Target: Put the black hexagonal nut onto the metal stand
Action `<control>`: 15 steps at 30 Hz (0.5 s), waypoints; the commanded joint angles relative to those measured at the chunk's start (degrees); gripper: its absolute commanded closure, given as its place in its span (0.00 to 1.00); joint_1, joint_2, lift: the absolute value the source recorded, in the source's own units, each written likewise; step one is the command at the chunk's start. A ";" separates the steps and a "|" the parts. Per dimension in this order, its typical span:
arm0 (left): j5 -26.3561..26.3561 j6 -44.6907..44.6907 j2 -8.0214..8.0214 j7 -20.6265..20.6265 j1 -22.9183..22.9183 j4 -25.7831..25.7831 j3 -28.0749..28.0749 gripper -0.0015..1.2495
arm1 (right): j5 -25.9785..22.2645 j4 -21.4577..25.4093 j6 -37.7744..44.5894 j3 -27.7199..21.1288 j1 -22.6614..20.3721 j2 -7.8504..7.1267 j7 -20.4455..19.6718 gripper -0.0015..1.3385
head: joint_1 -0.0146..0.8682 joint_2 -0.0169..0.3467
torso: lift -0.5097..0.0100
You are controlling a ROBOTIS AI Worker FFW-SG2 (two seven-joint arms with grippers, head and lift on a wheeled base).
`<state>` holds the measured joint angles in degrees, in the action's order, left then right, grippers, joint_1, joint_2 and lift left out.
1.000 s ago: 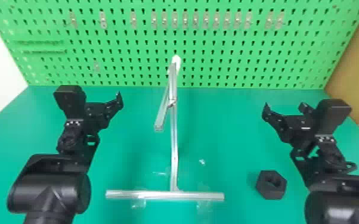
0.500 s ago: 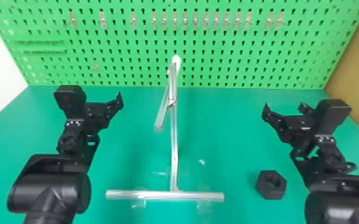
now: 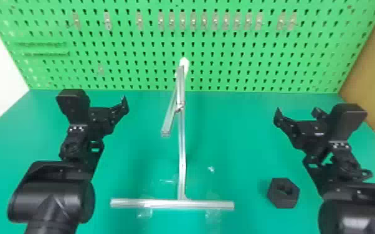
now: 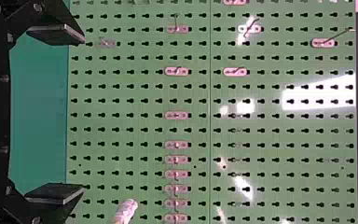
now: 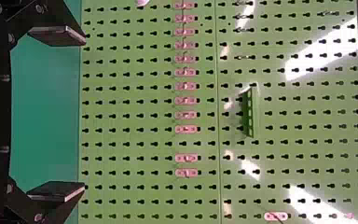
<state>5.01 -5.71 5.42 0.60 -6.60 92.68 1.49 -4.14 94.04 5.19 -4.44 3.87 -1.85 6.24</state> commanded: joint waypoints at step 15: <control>0.00 0.00 0.03 0.01 -0.08 0.05 0.09 0.13 | -0.08 0.00 0.00 0.13 0.09 -0.18 0.00 0.15 | 0.80 0.27 | 0.98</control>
<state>5.01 -5.71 5.39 0.56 -6.66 92.70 1.56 -4.22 94.04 5.19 -4.32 3.90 -1.92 6.24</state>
